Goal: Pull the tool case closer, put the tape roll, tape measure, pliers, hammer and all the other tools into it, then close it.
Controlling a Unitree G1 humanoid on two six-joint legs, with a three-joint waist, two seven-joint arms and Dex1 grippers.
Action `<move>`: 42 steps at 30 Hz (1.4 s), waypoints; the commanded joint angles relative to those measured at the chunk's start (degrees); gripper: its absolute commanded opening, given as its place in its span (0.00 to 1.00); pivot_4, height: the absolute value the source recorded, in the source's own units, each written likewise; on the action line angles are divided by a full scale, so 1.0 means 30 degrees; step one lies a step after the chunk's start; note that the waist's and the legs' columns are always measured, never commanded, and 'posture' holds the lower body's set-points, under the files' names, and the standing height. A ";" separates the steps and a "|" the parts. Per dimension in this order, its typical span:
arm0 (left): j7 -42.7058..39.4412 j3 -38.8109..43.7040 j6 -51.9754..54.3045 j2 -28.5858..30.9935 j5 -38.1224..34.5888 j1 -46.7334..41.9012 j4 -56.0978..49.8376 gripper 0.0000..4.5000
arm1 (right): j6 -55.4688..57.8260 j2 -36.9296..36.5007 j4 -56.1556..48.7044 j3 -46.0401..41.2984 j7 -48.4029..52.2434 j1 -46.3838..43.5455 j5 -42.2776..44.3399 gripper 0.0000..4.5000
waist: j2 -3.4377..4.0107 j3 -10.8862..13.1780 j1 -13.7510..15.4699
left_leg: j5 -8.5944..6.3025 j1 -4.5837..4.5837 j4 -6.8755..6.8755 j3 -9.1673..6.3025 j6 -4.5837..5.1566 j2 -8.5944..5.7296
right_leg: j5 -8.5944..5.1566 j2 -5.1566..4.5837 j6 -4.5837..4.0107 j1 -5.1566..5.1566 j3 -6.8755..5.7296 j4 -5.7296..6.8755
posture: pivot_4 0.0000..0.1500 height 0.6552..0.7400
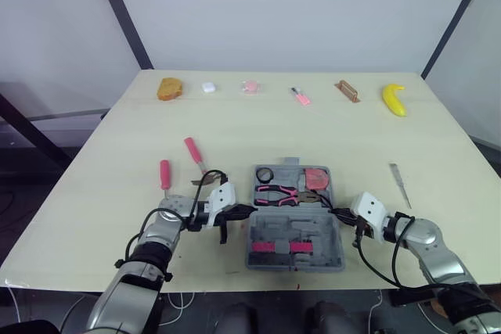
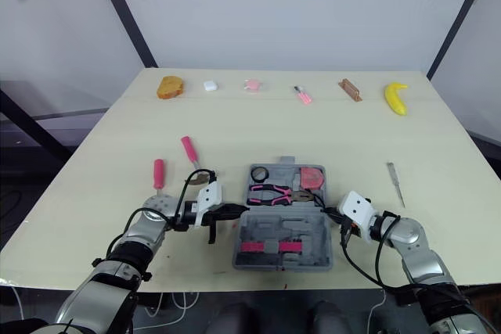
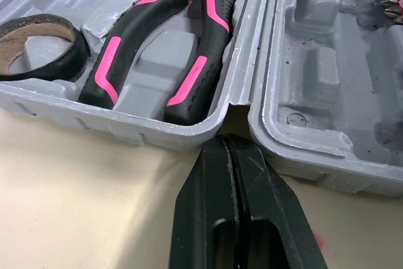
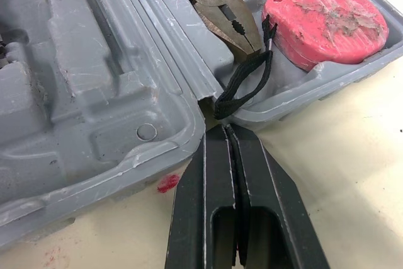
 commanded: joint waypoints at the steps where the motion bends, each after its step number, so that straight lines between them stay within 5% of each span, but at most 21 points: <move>1: 0.0080 -0.0283 0.0149 -0.0175 0.0166 -0.0031 -0.0258 0.00 | -0.0377 0.0349 -0.0895 0.0531 0.0348 -0.0047 0.0219 0.01 | 0.0000 0.0000 -0.0002 | 0.0000 0.0000 0.0000 -0.0001 0.0000 0.0000 | 0.0000 0.0000 0.0000 0.0000 0.0000 0.0000 | 1.00 1.00; 22: -0.0924 -0.0411 0.1055 0.0636 -0.0317 0.1428 -0.2650 0.00 | 0.0475 0.0488 -0.3135 0.0804 -0.0147 0.1580 0.0204 0.01 | 0.0000 0.0000 -0.0097 | -0.0001 0.0000 -0.0012 -0.0005 -0.0001 0.0001 | -0.0004 0.0004 -0.0003 -0.0006 0.0003 -0.0010 | 1.00 1.00; 42: -0.0199 -0.0247 0.1586 0.0652 -0.0349 0.1500 -0.3135 0.00 | -0.0424 0.1180 -0.1511 0.0636 -0.0756 0.0276 -0.0349 0.01 | 0.0000 0.0000 -0.0103 | -0.0001 0.0002 -0.0010 -0.0003 0.0000 0.0001 | -0.0003 0.0006 -0.0003 -0.0006 0.0006 -0.0004 | 1.00 1.00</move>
